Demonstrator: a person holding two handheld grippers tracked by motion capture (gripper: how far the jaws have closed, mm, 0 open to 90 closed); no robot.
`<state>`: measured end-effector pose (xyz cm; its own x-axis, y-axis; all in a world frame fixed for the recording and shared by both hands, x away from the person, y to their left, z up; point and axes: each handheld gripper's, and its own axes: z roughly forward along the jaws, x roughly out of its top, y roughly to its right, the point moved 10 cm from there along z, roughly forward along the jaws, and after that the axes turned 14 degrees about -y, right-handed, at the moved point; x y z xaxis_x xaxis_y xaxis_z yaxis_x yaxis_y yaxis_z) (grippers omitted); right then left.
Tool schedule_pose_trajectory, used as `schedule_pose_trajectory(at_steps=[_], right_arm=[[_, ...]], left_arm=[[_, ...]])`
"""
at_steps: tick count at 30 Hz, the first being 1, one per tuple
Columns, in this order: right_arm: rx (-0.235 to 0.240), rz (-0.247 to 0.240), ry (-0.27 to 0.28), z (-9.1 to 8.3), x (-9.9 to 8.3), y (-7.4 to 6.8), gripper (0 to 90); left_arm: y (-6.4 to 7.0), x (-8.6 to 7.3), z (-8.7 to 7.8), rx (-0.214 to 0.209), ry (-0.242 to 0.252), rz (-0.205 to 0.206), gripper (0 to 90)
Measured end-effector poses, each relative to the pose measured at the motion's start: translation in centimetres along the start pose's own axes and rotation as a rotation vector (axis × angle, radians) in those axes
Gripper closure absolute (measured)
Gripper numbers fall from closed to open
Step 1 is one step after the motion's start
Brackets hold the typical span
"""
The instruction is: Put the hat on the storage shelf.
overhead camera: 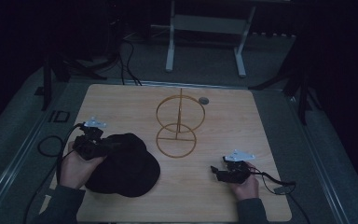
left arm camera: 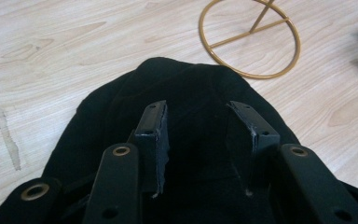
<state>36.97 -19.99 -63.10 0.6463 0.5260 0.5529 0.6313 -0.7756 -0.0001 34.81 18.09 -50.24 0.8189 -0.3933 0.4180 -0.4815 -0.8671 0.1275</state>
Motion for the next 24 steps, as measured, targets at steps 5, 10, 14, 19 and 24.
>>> schedule_pose_trajectory(at_steps=[5, 10, 14, 19, 24], right_arm=[[0.0, 0.0, 0.0, 0.0, 0.0, 0.0, 30.8], [0.0, 0.0, 0.0, 0.0, 0.0, 0.0, 30.8], [0.0, 0.0, 0.0, 0.0, 0.0, 0.0, 30.8], [0.0, 0.0, 0.0, 0.0, 0.0, 0.0, 30.8], [0.0, 0.0, 0.0, 0.0, 0.0, 0.0, 30.8]], left_arm=[[0.7, 0.0, 0.2, -0.004, -0.016, 0.018, 57.2], [1.3, 0.0, 0.5, -0.006, -0.032, 0.034, 56.9], [2.0, -0.1, 0.7, -0.011, -0.043, 0.046, 56.4], [2.7, -0.2, 1.1, -0.013, -0.063, 0.066, 55.4], [3.2, -0.2, 1.4, -0.022, -0.073, 0.075, 54.9]])
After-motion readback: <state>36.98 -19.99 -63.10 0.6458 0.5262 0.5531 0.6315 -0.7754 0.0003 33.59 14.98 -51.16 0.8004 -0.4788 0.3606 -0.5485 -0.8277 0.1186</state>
